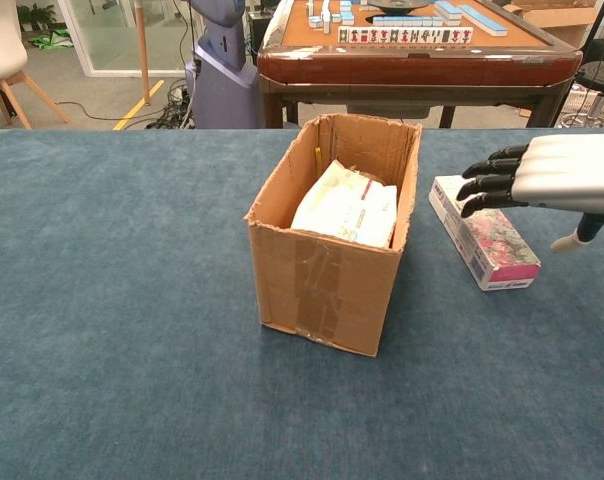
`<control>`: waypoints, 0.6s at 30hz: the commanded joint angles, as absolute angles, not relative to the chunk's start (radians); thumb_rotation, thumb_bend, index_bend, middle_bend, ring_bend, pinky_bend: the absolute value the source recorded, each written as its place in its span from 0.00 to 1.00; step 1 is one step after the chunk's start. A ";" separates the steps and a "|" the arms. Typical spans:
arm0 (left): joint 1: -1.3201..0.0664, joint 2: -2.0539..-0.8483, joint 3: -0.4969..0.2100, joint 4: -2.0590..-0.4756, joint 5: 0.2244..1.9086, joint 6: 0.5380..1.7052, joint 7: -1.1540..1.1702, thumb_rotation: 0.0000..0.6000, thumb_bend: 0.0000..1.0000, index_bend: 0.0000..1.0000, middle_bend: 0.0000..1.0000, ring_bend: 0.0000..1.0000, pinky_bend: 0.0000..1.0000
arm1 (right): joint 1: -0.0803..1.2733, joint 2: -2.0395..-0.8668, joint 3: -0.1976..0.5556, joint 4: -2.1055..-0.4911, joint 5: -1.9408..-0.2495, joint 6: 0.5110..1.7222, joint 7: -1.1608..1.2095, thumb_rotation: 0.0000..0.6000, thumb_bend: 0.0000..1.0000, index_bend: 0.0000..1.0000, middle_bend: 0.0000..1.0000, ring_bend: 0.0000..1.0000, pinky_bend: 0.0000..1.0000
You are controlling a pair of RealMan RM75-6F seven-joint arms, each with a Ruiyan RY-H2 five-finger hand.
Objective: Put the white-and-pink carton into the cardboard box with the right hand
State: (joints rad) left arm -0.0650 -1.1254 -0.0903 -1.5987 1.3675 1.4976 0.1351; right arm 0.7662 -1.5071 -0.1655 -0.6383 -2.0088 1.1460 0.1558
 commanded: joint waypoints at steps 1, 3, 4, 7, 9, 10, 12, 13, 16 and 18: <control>-0.064 -1.124 -0.091 -1.600 1.367 1.497 0.133 1.00 0.14 0.30 0.21 0.16 0.40 | 0.778 -1.526 -0.184 -0.616 -2.019 1.160 0.153 1.00 0.00 0.20 0.09 0.01 0.18; -0.064 -1.123 -0.091 -1.601 1.367 1.498 0.132 1.00 0.14 0.30 0.21 0.16 0.40 | 0.782 -1.535 -0.190 -0.607 -2.018 1.163 0.147 1.00 0.00 0.20 0.08 0.00 0.18; -0.063 -1.123 -0.090 -1.603 1.368 1.498 0.131 1.00 0.14 0.30 0.21 0.16 0.40 | 0.784 -1.542 -0.194 -0.602 -2.017 1.163 0.142 1.00 0.00 0.20 0.08 0.00 0.18; -0.062 -1.120 -0.090 -1.605 1.370 1.500 0.128 1.00 0.14 0.30 0.21 0.16 0.40 | 0.788 -1.557 -0.201 -0.593 -2.011 1.158 0.130 1.00 0.00 0.20 0.08 0.00 0.16; -0.061 -1.119 -0.090 -1.607 1.370 1.502 0.127 1.00 0.14 0.30 0.21 0.16 0.40 | 0.790 -1.565 -0.205 -0.587 -2.007 1.152 0.120 1.00 0.00 0.20 0.08 0.00 0.13; -0.060 -1.118 -0.090 -1.608 1.371 1.503 0.126 1.00 0.14 0.30 0.21 0.16 0.40 | 0.792 -1.571 -0.208 -0.585 -2.005 1.148 0.116 1.00 0.00 0.20 0.09 0.00 0.12; -0.059 -1.116 -0.091 -1.609 1.371 1.506 0.124 1.00 0.14 0.30 0.21 0.16 0.40 | 0.795 -1.579 -0.211 -0.581 -2.001 1.144 0.112 1.00 0.00 0.20 0.11 0.00 0.11; -0.059 -1.116 -0.091 -1.610 1.371 1.507 0.123 1.00 0.14 0.30 0.21 0.16 0.40 | 0.796 -1.583 -0.213 -0.580 -1.999 1.143 0.111 1.00 0.00 0.20 0.12 0.00 0.11; -0.057 -1.113 -0.092 -1.612 1.372 1.510 0.121 1.00 0.14 0.29 0.22 0.16 0.40 | 0.799 -1.597 -0.219 -0.571 -1.991 1.138 0.115 1.00 0.00 0.20 0.17 0.03 0.11; -0.056 -1.112 -0.093 -1.613 1.372 1.512 0.120 1.00 0.14 0.29 0.22 0.16 0.40 | 0.800 -1.604 -0.222 -0.566 -1.987 1.137 0.119 1.00 0.00 0.23 0.20 0.06 0.11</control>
